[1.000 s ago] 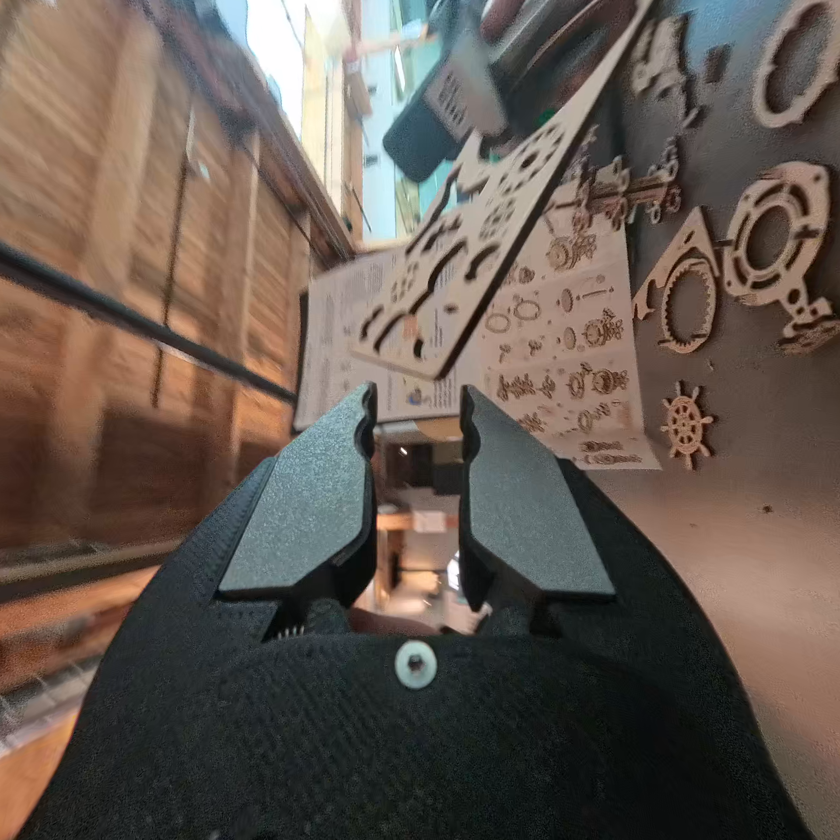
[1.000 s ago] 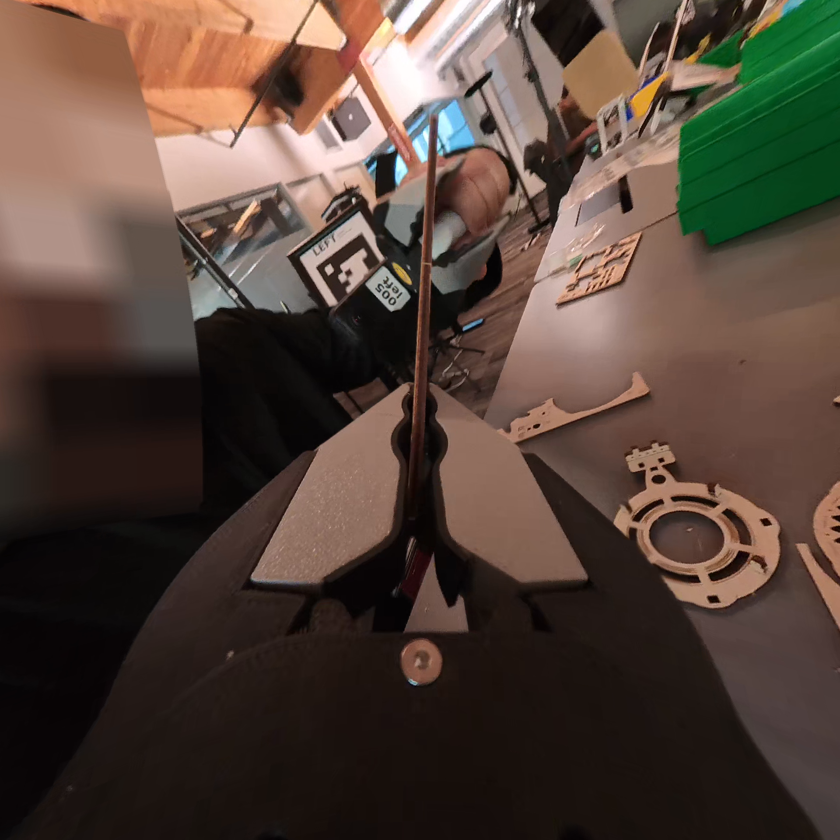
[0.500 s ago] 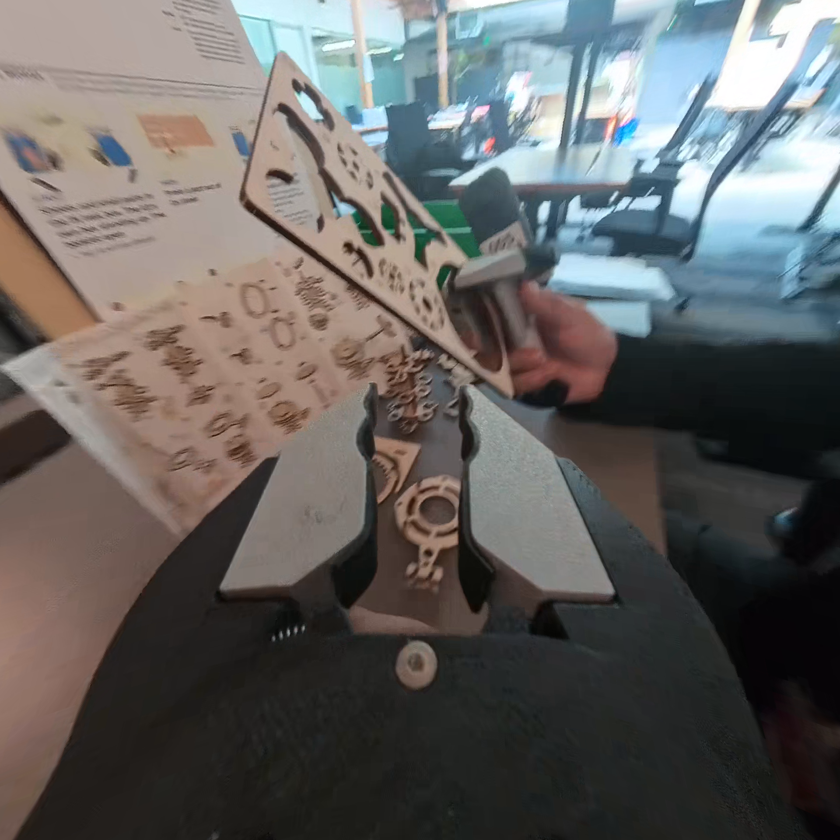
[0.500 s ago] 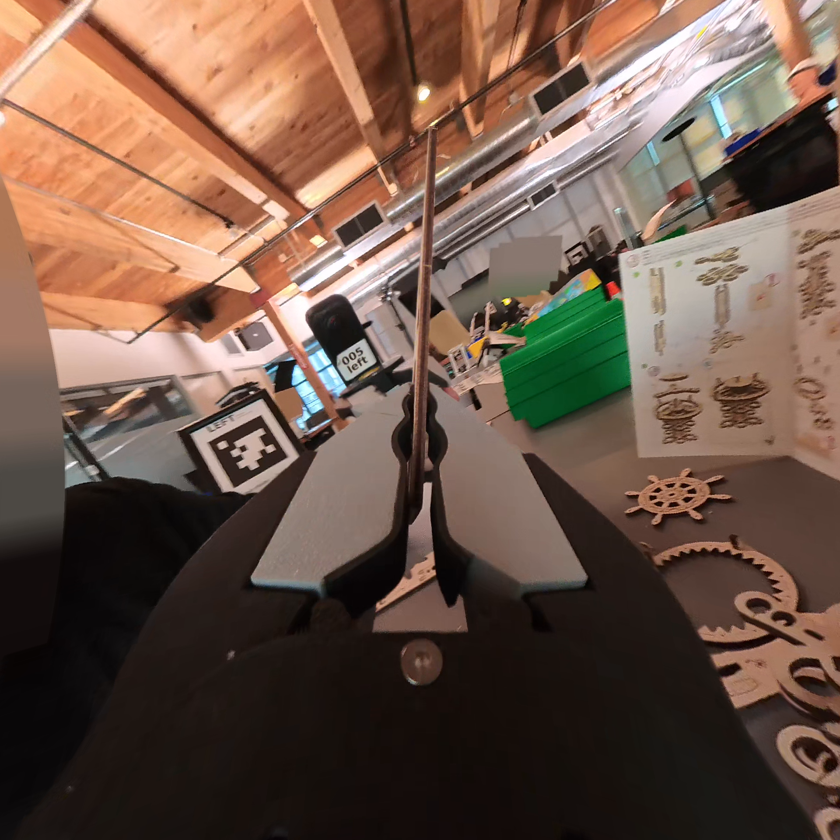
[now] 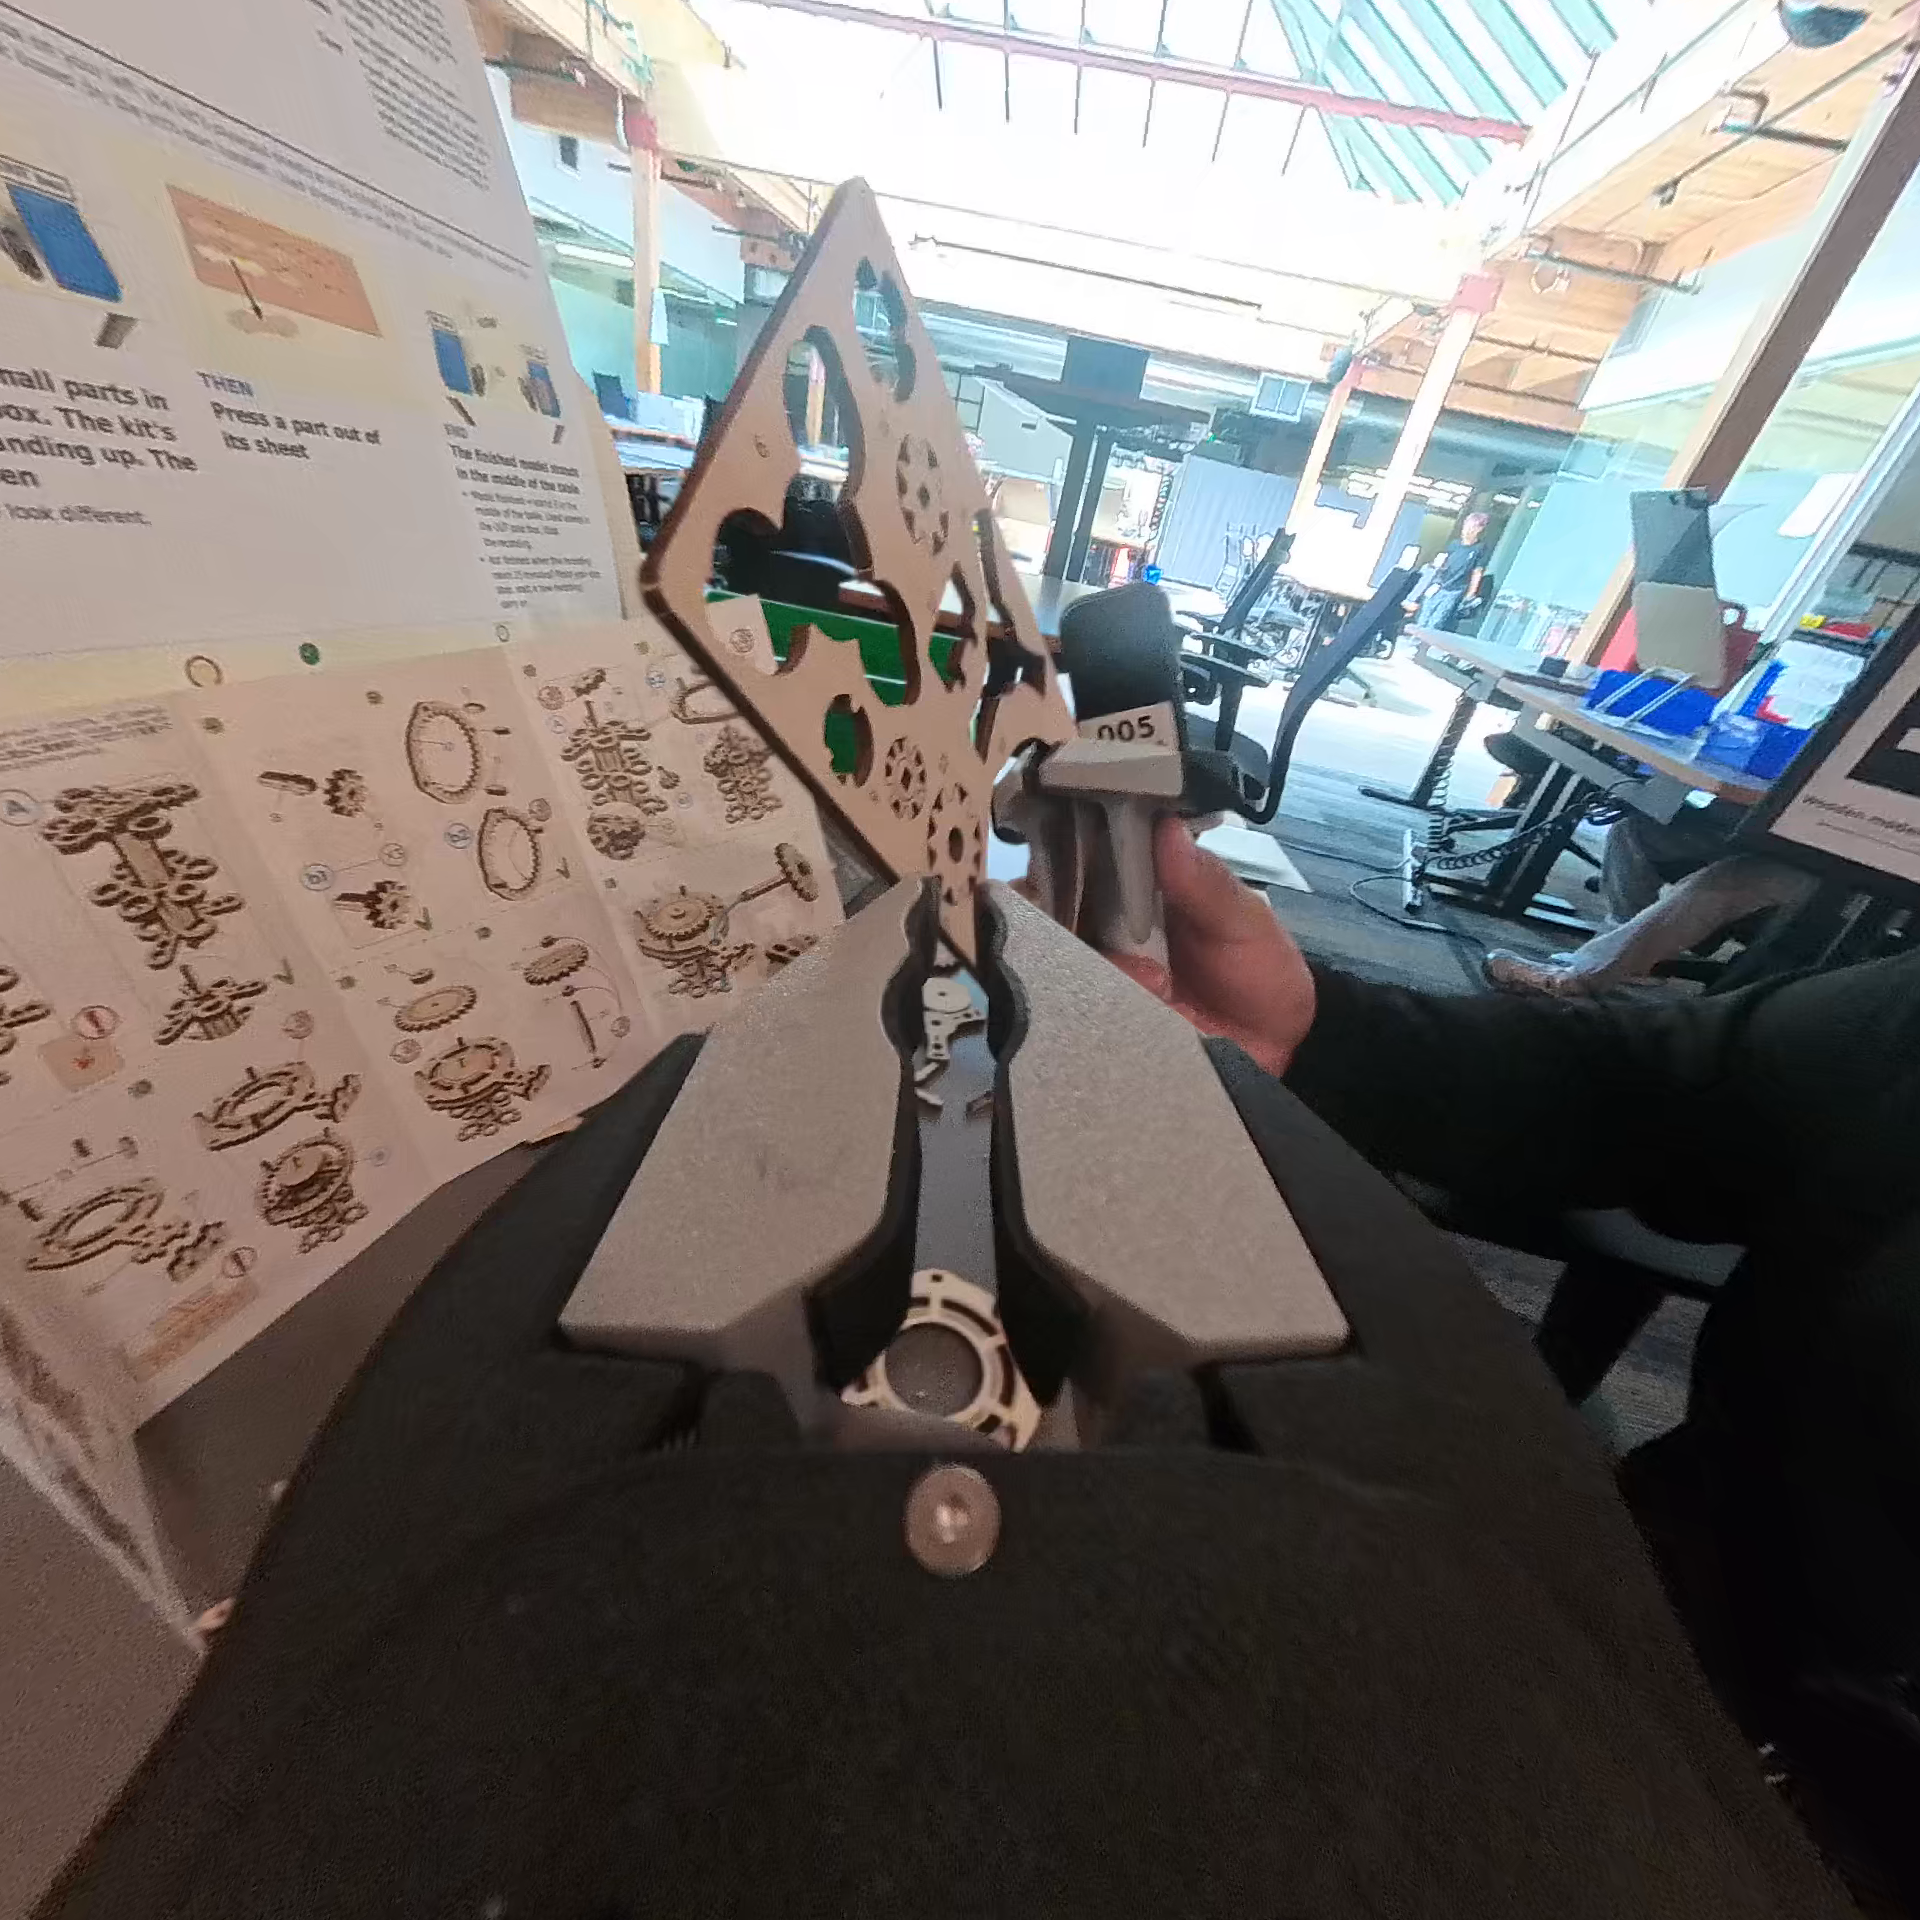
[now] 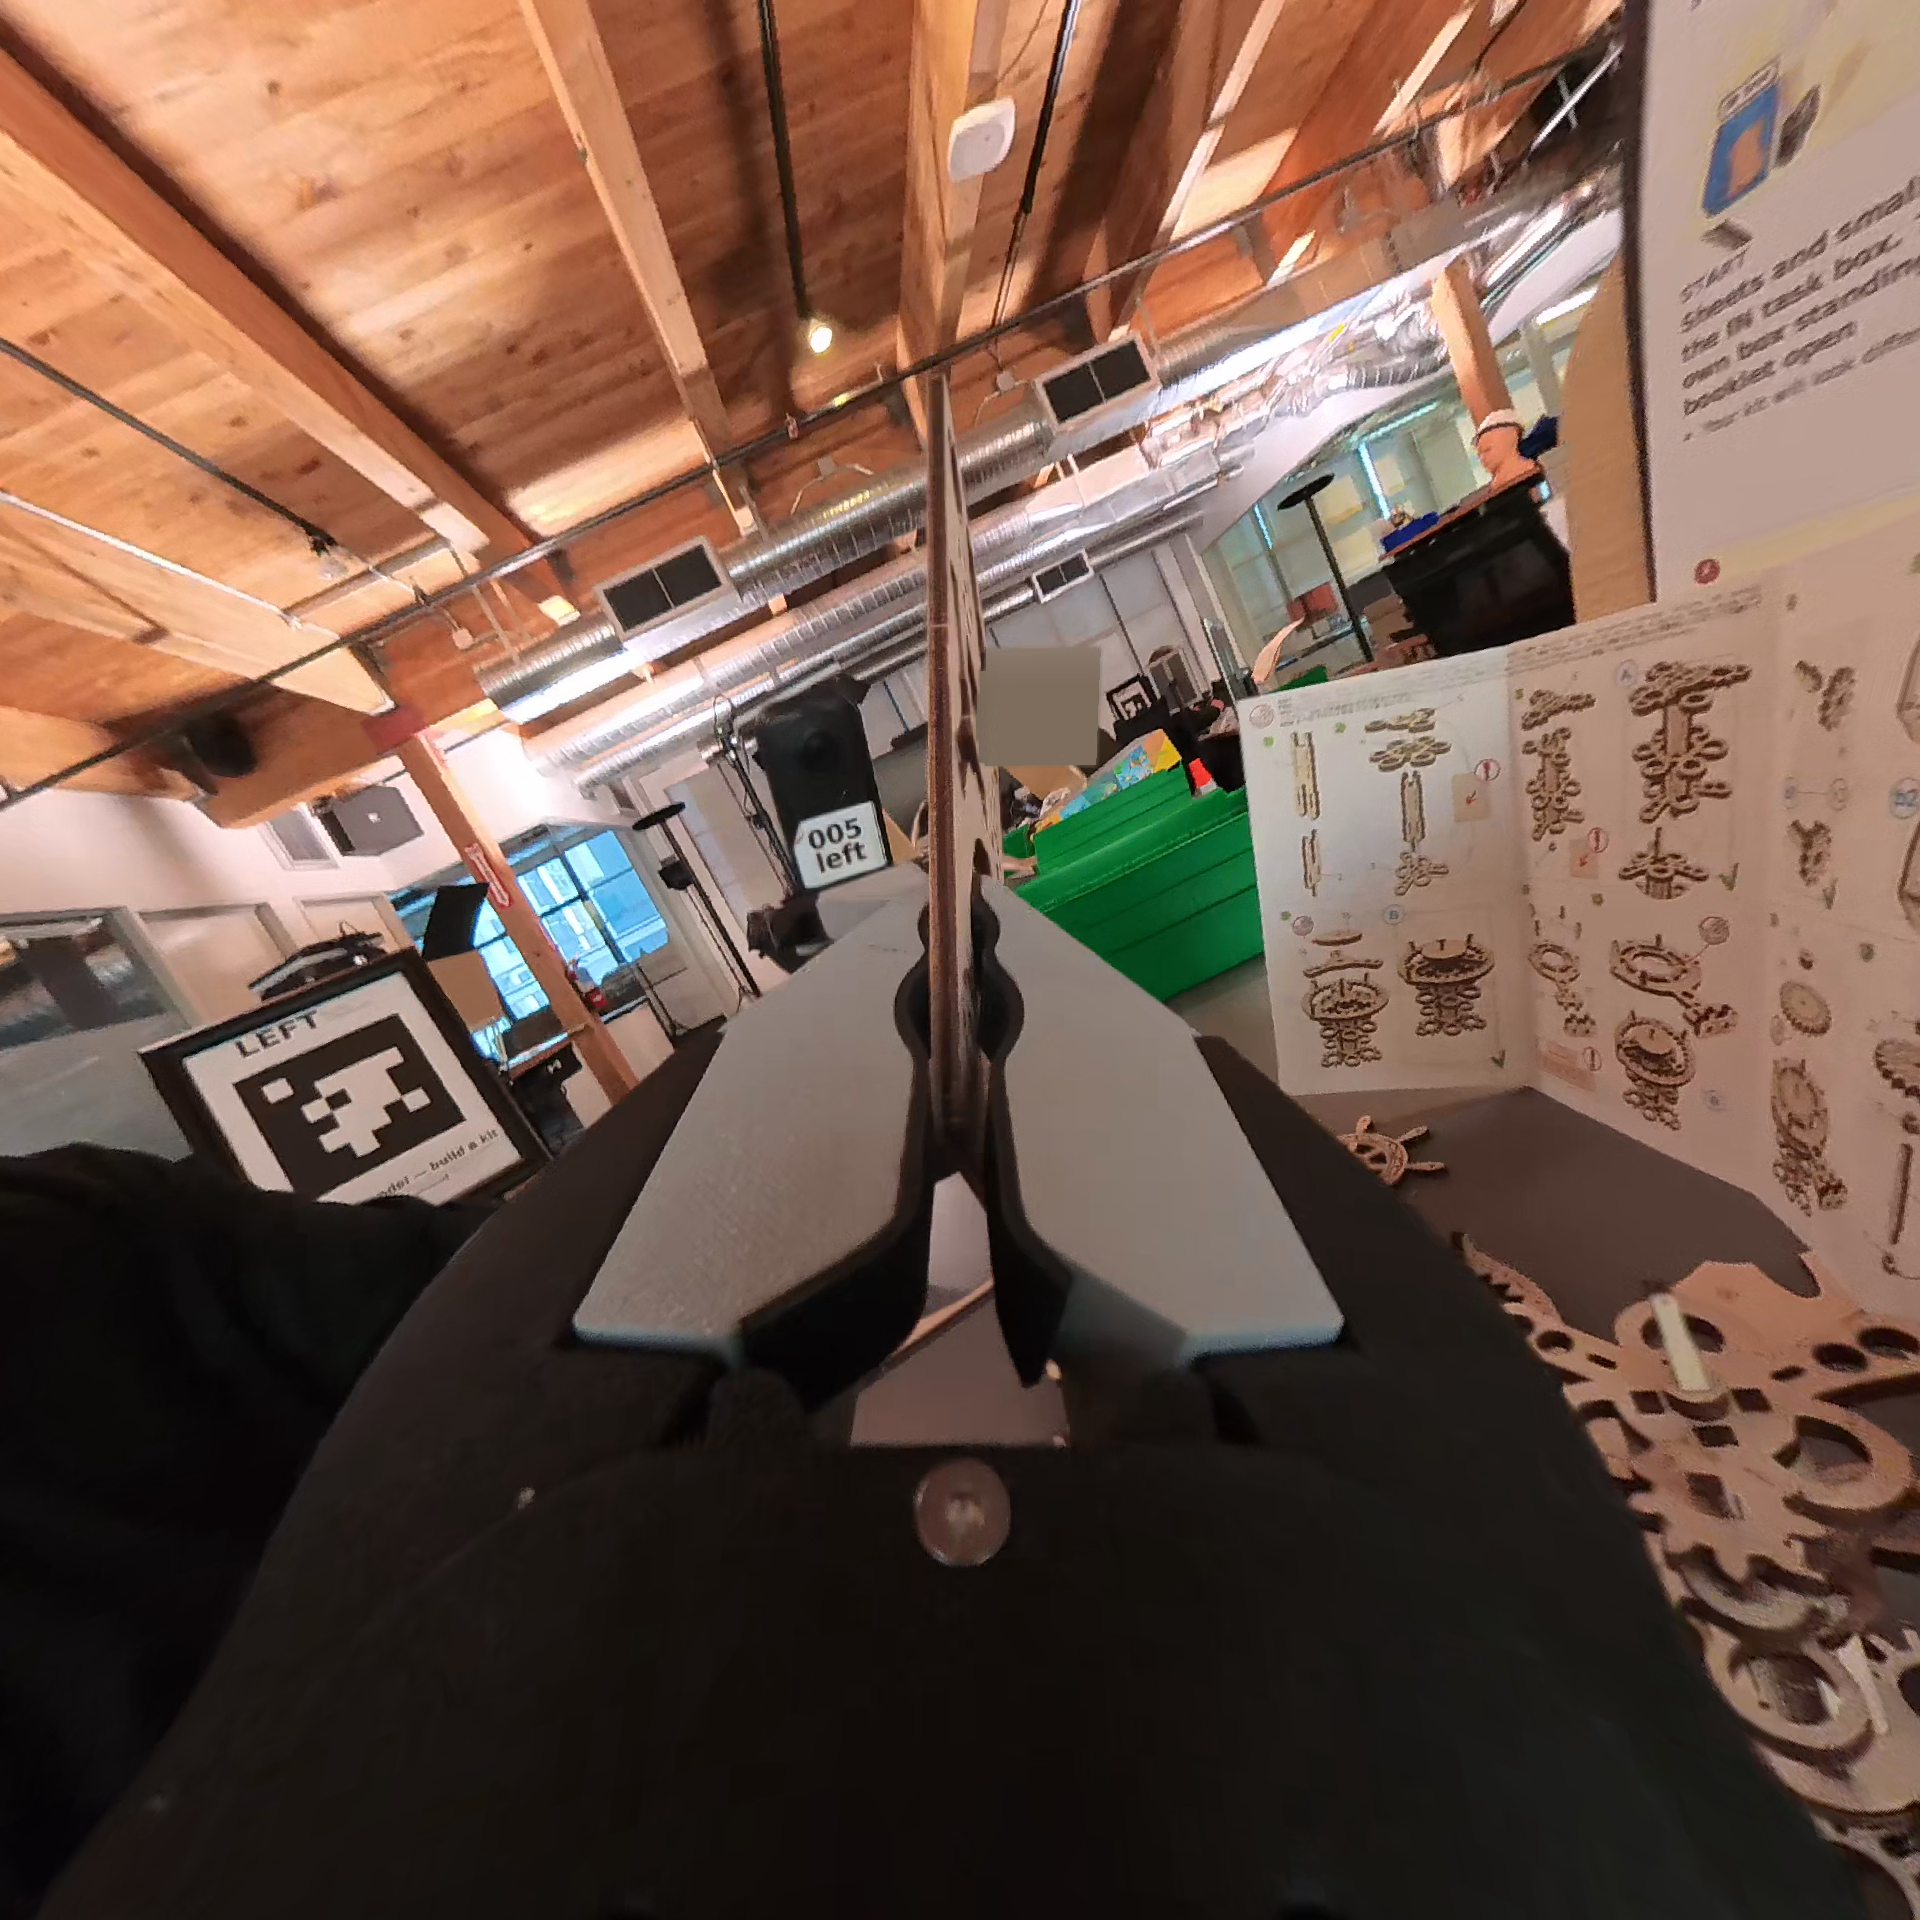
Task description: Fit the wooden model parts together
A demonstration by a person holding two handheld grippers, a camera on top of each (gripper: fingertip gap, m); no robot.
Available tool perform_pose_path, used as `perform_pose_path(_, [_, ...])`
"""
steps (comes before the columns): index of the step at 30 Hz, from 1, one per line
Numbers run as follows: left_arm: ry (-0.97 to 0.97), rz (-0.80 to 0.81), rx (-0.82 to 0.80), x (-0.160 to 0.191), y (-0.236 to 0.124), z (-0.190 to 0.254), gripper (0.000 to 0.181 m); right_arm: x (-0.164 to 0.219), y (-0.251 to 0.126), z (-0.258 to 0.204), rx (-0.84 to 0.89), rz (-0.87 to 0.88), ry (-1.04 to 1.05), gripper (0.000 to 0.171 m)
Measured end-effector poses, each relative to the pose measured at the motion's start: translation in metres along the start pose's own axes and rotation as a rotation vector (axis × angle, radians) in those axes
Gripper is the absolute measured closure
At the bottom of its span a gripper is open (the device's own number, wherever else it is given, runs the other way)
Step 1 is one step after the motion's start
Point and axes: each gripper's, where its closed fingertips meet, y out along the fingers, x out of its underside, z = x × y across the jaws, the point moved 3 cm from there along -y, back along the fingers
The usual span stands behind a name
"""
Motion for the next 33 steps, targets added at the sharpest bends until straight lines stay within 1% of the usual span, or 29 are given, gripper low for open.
perform_pose_path(1, [0.007,-0.004,-0.009,0.001,-0.001,-0.003,0.175,-0.001,-0.001,0.002,-0.001,0.003,0.012,0.171])
perform_pose_path(2, [0.005,-0.004,-0.02,0.002,-0.003,-0.007,0.168,-0.001,-0.002,0.002,-0.012,0.006,0.032,0.171])
perform_pose_path(4, [-0.013,-0.002,0.004,0.004,-0.004,-0.009,0.166,-0.001,-0.001,0.003,-0.024,0.019,0.059,0.171])
perform_pose_path(6, [-0.039,-0.011,0.036,0.008,-0.002,-0.007,0.159,0.0,0.001,0.003,-0.02,0.01,0.054,0.171])
perform_pose_path(8, [-0.035,0.021,0.042,0.007,-0.002,-0.006,0.166,0.003,0.003,0.003,-0.011,-0.005,0.038,0.171])
perform_pose_path(11, [-0.078,0.068,0.066,0.004,-0.005,-0.005,0.176,0.009,0.009,0.0,-0.028,-0.032,0.039,0.171])
perform_pose_path(15, [-0.043,0.066,0.065,0.004,-0.014,-0.005,0.177,0.017,0.013,0.0,-0.046,-0.069,0.063,0.171])
perform_pose_path(18, [-0.07,0.066,0.092,0.003,-0.018,-0.002,0.18,0.022,0.014,0.0,-0.052,-0.103,0.071,0.167])
perform_pose_path(19, [-0.067,0.059,0.094,0.003,-0.019,-0.002,0.18,0.022,0.013,0.002,-0.04,-0.118,0.069,0.163])
perform_pose_path(21, [-0.075,0.037,0.082,0.005,-0.021,-0.005,0.181,0.017,0.009,0.004,-0.013,-0.11,0.044,0.144])
perform_pose_path(22, [-0.099,0.028,0.087,0.006,-0.021,-0.006,0.18,0.014,0.007,0.007,0.017,-0.105,0.019,0.138])
perform_pose_path(25, [-0.178,-0.023,0.111,0.013,-0.022,-0.007,0.181,0.011,0.005,0.009,0.054,-0.139,-0.058,0.126])
perform_pose_path(28, [-0.239,-0.108,0.16,0.027,-0.018,-0.001,0.181,0.019,0.011,0.008,0.076,-0.257,-0.128,0.116])
perform_pose_path(29, [-0.255,-0.137,0.169,0.033,-0.016,0.0,0.181,0.025,0.015,0.003,0.046,-0.307,-0.123,0.117])
perform_pose_path(31, [-0.288,-0.18,0.173,0.042,-0.011,0.001,0.181,0.036,0.022,-0.003,0.027,-0.399,-0.121,0.128])
perform_pose_path(32, [-0.302,-0.19,0.181,0.045,-0.009,0.003,0.181,0.041,0.025,-0.001,0.052,-0.431,-0.136,0.137])
perform_pose_path(33, [-0.311,-0.195,0.185,0.047,-0.007,0.004,0.18,0.045,0.026,0.001,0.074,-0.454,-0.153,0.157])
